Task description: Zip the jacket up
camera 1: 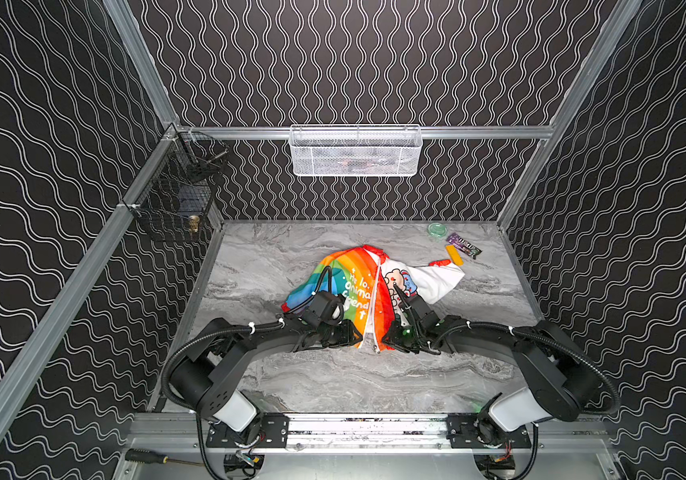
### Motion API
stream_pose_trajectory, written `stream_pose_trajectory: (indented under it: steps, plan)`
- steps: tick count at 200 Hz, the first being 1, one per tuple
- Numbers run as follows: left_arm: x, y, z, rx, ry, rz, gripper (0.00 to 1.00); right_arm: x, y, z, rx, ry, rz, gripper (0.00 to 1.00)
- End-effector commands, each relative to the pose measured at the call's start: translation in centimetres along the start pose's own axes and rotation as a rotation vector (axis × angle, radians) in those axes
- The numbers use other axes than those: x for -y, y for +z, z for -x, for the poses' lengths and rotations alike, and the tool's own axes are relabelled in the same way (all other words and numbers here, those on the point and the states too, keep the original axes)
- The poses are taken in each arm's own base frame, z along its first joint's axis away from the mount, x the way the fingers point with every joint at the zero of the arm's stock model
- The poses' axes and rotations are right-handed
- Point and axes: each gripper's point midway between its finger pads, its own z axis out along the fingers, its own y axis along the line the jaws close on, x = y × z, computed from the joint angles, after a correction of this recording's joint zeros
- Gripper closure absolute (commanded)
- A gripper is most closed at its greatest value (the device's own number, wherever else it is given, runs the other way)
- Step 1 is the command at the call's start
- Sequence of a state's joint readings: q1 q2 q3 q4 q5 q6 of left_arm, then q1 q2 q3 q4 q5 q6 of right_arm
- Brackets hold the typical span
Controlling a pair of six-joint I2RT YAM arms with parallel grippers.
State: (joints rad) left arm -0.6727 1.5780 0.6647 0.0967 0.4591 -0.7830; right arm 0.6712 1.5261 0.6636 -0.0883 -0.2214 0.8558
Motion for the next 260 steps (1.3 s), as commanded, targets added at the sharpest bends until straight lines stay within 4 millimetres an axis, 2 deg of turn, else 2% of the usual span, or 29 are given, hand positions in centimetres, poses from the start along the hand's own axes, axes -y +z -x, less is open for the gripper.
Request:
stream_pose_trajectory:
  steps: [1,37,57,77,97,128,151,163,166,175,189,191,195,208,226,239,245,259,260]
  plan:
    - [-0.3,0.8,-0.2,-0.006,-0.012,-0.014,0.71,0.1,-1.1,0.9,0.043,-0.007,-0.038,0.74]
    - [-0.9,1.1,-0.2,-0.009,-0.015,0.005,0.72,-1.6,-3.5,2.7,0.131,-0.059,-0.024,0.68]
    - [-0.1,-0.1,0.6,0.016,0.023,0.025,0.71,-2.3,-5.3,4.0,0.206,-0.088,-0.028,0.63]
    - [0.9,-1.7,1.5,0.053,0.075,0.051,0.69,-3.4,-8.3,6.0,0.326,-0.117,-0.033,0.55]
    - [2.4,-4.2,2.8,0.117,0.148,0.065,0.68,-4.2,-12.2,8.2,0.478,-0.140,-0.060,0.42]
    - [4.7,-8.8,4.7,0.263,0.278,0.088,0.64,-5.6,-18.2,11.2,0.700,-0.179,-0.094,0.02]
    - [6.3,-12.9,6.1,0.409,0.371,0.110,0.57,-7.0,-21.7,12.5,0.793,-0.225,-0.101,0.01]
    - [6.9,-15.2,7.0,0.495,0.412,0.140,0.52,-7.2,-22.4,12.9,0.824,-0.255,-0.114,0.01]
    - [7.0,-15.7,7.2,0.518,0.419,0.149,0.51,-8.0,-23.5,13.2,0.852,-0.257,-0.097,0.01]
    - [7.2,-17.2,7.9,0.585,0.447,0.172,0.47,-8.2,-24.7,13.6,0.893,-0.270,-0.103,0.01]
    - [8.2,-19.1,8.4,0.668,0.497,0.166,0.33,-8.8,-26.6,13.9,0.972,-0.278,-0.067,0.01]
    - [8.3,-19.3,8.4,0.675,0.504,0.165,0.30,-8.3,-26.0,13.7,0.962,-0.282,-0.077,0.01]
    - [8.5,-19.7,8.5,0.692,0.512,0.167,0.23,-8.2,-26.2,13.6,0.970,-0.284,-0.071,0.01]
    - [8.6,-21.0,8.8,0.720,0.508,0.196,0.13,-8.3,-26.8,13.5,0.984,-0.280,-0.045,0.01]
    - [7.6,-22.4,9.4,0.725,0.433,0.289,0.05,-8.1,-26.6,13.3,0.941,-0.249,-0.040,0.01]
    - [7.1,-22.6,9.6,0.697,0.398,0.320,0.05,-8.5,-24.8,12.8,0.862,-0.283,-0.023,0.01]
    - [7.2,-22.4,9.6,0.675,0.391,0.308,0.05,-9.8,-24.9,12.7,0.845,-0.303,0.027,0.01]
    - [7.8,-21.2,9.2,0.602,0.387,0.223,0.09,-11.7,-23.0,11.9,0.758,-0.341,0.133,0.05]
    - [7.9,-21.1,9.1,0.594,0.387,0.215,0.10,-11.4,-22.4,11.7,0.746,-0.340,0.128,0.06]
